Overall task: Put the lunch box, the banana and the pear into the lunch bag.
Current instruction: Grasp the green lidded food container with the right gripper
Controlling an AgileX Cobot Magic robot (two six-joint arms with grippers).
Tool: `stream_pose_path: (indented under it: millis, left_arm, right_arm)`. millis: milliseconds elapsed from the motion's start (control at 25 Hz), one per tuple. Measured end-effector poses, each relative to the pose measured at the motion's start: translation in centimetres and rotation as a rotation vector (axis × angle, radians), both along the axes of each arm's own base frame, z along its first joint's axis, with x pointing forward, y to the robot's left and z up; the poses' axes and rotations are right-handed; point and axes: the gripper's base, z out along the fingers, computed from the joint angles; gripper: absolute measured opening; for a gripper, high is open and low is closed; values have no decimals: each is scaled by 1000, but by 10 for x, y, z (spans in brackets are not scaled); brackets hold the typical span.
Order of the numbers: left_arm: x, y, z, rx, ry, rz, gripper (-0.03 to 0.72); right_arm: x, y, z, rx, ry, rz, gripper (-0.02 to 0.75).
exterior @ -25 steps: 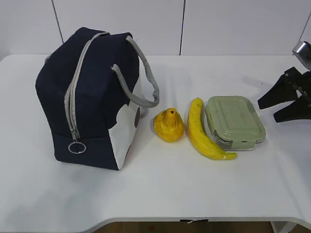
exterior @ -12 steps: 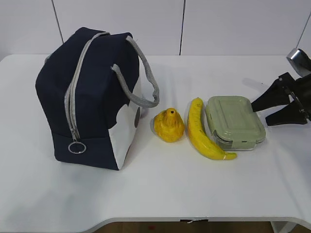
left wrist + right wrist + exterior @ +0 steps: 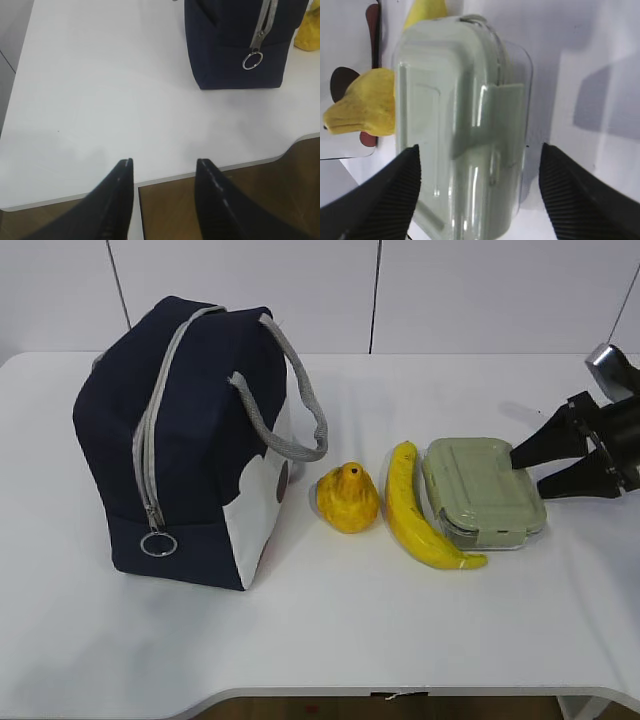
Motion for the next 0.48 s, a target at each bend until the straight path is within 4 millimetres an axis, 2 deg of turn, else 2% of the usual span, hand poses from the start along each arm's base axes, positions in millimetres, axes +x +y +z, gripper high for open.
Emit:
stream_pose_path:
  millis: [480]
  left_arm:
    - [0, 0, 0, 0, 0, 0, 309]
  right_arm:
    - [2, 0, -7, 23, 7, -9, 582]
